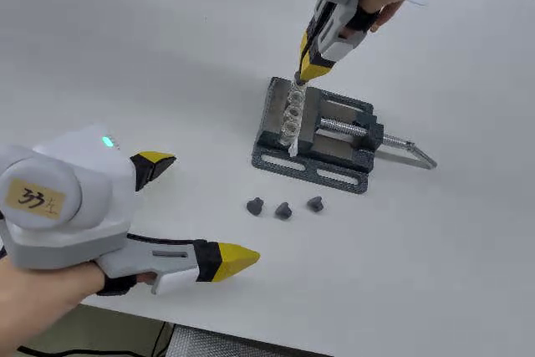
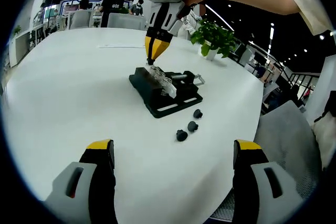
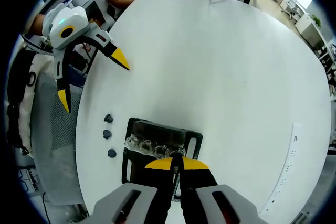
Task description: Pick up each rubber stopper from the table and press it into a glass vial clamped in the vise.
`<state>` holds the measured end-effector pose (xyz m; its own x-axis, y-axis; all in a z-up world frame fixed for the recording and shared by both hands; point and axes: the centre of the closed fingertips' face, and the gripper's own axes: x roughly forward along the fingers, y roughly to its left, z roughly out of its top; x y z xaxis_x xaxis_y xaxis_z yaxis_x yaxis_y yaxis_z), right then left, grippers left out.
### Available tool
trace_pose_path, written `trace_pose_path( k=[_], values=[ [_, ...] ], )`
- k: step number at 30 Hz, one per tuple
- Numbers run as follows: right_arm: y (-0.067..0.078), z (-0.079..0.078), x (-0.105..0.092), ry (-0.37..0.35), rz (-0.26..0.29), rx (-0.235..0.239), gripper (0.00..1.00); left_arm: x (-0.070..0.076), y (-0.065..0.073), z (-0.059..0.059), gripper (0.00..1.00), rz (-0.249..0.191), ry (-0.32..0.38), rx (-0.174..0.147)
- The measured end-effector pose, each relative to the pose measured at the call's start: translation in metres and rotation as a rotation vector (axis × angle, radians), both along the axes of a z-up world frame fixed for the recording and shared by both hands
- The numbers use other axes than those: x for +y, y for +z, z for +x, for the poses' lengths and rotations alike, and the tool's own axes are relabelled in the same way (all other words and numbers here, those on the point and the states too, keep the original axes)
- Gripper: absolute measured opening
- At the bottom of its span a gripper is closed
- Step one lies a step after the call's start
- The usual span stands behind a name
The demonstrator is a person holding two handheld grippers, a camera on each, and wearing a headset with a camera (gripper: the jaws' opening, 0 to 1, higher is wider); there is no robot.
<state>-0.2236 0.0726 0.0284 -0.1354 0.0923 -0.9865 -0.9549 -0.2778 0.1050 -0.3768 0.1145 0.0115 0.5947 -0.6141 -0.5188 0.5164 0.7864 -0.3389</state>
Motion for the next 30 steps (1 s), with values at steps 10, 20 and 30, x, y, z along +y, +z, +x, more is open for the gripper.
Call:
trace_pose_path(
  k=[10, 20, 30],
  values=[
    [-0.0003, -0.0002, 0.0003, 0.003, 0.002, -0.008, 0.0, 0.0021, 0.0006, 0.0024, 0.93, 0.002, 0.009, -0.005],
    [-0.0015, 0.0002, -0.0005, -0.013, 0.009, -0.006, 0.0, 0.0018, -0.0006, 0.0016, 0.93, -0.001, 0.012, 0.001],
    [-0.0003, 0.0024, -0.0008, 0.004, -0.03, -0.017, 0.0, 0.0011, 0.0027, 0.0032, 0.93, -0.004, 0.014, -0.002]
  ],
)
